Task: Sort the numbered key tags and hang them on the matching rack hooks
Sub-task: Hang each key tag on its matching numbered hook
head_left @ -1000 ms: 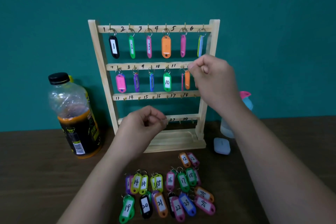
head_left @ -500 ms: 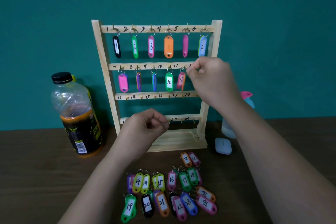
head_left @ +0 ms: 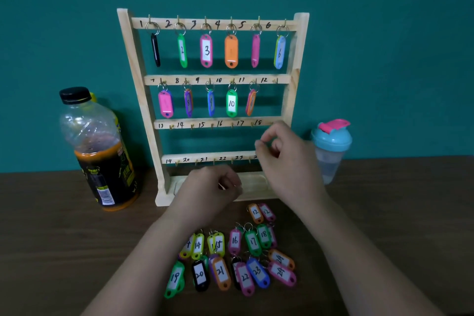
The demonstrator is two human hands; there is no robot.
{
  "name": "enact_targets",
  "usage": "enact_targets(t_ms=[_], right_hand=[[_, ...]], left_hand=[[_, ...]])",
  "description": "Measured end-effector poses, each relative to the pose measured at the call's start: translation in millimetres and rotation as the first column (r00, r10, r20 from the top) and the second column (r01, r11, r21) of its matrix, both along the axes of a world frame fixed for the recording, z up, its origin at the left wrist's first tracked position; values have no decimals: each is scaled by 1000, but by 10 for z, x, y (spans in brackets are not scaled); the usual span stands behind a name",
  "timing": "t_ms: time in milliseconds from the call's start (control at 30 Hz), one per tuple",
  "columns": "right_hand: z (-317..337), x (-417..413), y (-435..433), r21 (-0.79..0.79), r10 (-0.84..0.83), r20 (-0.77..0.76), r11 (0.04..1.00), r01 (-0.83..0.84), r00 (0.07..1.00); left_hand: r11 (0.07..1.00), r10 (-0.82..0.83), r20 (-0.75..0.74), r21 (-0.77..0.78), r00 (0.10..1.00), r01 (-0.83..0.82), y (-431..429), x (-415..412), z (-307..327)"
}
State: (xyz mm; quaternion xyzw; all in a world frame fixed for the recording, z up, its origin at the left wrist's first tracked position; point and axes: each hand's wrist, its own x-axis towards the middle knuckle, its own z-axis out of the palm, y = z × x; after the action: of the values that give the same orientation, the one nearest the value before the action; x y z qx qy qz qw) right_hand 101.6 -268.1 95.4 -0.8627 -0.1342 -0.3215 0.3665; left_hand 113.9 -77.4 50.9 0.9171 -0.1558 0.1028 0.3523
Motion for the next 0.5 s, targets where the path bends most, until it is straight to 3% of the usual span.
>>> enact_targets(t_ms=[100,267,400,500], right_hand=[[-208,6,-101,-123,-1,-181,992,-21,983],[-454,67,-293,-327,-98,-525,940,-94,845],[-590,117,-346,-367,-130,-661,915,-167,739],[-667,144,-333,-345,-124,-674,925,-161,728]], left_hand=[[995,-8,-20,103,1000,10,-94,13,-125],[980,-10,-67,196,998,23,-217,12,-285],[970,-38,-61,237,997,52,-286,33,-360],[963,-27,-57,265,998,41,-352,35,-414]])
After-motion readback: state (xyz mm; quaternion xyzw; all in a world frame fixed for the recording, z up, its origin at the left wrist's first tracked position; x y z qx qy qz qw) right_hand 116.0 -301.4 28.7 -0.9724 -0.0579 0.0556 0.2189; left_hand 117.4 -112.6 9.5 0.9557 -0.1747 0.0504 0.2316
